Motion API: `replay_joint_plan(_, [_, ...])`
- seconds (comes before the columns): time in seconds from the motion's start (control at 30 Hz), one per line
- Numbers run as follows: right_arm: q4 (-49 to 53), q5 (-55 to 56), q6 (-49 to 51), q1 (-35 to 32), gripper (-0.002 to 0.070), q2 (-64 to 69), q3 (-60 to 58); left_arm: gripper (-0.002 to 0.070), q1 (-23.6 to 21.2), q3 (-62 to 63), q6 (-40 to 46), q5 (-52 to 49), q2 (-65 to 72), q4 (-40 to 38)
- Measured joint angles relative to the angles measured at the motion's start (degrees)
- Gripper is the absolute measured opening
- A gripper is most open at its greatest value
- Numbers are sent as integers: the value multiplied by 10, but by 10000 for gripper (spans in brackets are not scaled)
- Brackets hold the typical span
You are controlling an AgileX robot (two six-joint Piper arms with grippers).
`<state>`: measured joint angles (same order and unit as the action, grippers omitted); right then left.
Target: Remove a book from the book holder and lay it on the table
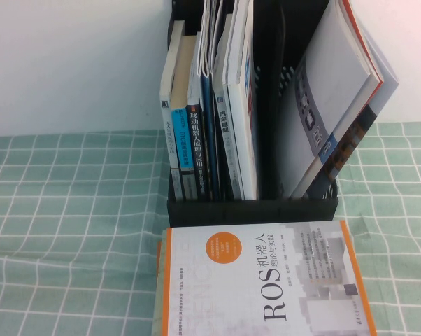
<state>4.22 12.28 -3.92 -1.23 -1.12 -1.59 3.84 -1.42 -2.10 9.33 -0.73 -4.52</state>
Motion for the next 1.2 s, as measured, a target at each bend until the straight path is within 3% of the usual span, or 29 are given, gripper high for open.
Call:
replay_joint_plan(0.23, [0,19,-19,0,-2,0,15,-1,0,0,-88,61,0,-31])
replay_joint_plan(0.33, [0,-22,-28,0,-2,0,56,-1,0,34,-133,11,0,-39])
replay_joint_plan(0.5, [0,-95,-39,0,-2,0,133,-1,0,132,-112,-101,22,-37])
replay_joint_plan(0.77, [0,-244,-54,0,-2,4,211,-1,0,182,-125,-52,78,-29])
replay_joint_plan(0.93, [-14,-275,-58,0,-2,54,215,-1,0,252,-134,-171,145,-5])
replay_joint_plan(1.07, [-18,-254,-66,0,-2,120,215,-1,5,331,-61,-277,240,-45])
replay_joint_plan(1.2, [-24,-200,-70,0,-2,192,215,-1,43,422,165,-331,364,-211])
